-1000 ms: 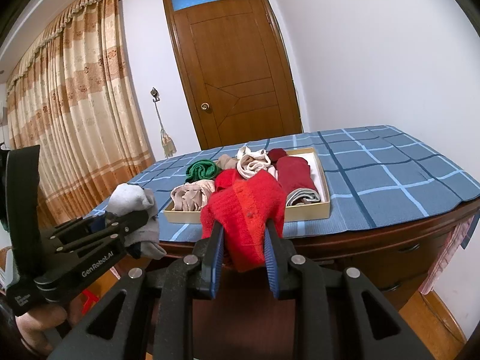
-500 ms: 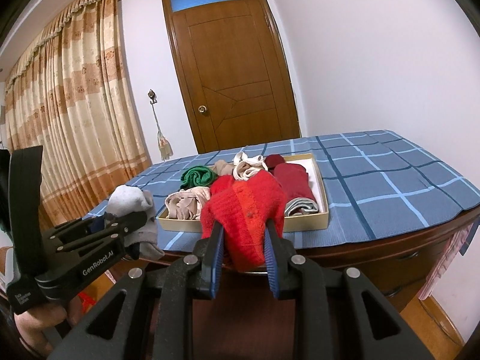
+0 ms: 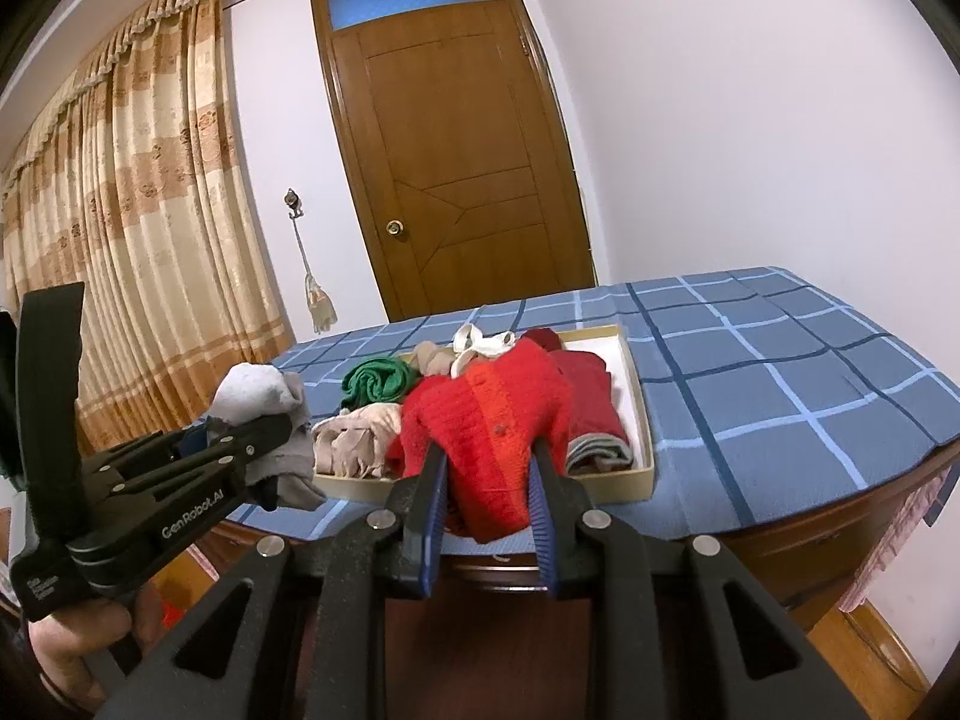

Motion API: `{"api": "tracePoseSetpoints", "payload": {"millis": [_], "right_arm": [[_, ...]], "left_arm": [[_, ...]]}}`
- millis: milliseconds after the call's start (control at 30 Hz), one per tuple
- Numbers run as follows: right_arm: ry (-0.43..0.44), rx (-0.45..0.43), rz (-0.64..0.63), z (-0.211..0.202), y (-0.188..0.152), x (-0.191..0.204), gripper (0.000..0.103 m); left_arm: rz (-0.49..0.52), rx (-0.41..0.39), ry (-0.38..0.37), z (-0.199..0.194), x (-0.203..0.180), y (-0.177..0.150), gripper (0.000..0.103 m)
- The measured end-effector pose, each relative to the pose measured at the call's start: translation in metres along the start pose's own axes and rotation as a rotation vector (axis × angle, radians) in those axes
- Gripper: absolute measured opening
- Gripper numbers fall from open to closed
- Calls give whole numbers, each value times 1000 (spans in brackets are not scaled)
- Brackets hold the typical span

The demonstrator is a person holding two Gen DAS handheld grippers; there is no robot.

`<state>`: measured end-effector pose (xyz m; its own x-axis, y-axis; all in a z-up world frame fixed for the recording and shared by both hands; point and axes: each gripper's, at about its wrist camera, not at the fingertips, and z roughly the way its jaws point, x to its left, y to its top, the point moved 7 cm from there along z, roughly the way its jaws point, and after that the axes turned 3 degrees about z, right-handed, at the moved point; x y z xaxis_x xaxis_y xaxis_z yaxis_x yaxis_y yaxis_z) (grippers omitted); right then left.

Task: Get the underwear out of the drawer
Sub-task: 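Lower the white underwear into the tray while the right tool lowers the red item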

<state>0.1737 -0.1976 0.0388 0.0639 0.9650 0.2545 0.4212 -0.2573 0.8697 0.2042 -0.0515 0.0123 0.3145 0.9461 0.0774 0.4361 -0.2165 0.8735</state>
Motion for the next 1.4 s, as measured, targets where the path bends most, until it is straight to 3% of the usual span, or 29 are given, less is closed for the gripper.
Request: {"api": "tracePoseSetpoints", "payload": {"millis": [867, 1400], "right_arm": [[18, 7, 49, 47, 30, -12, 28], [-29, 19, 55, 90, 52, -31, 28]], "left_arm": [[-3, 3, -26, 51, -9, 31, 24], [-23, 28, -24, 91, -6, 49, 24]]}}
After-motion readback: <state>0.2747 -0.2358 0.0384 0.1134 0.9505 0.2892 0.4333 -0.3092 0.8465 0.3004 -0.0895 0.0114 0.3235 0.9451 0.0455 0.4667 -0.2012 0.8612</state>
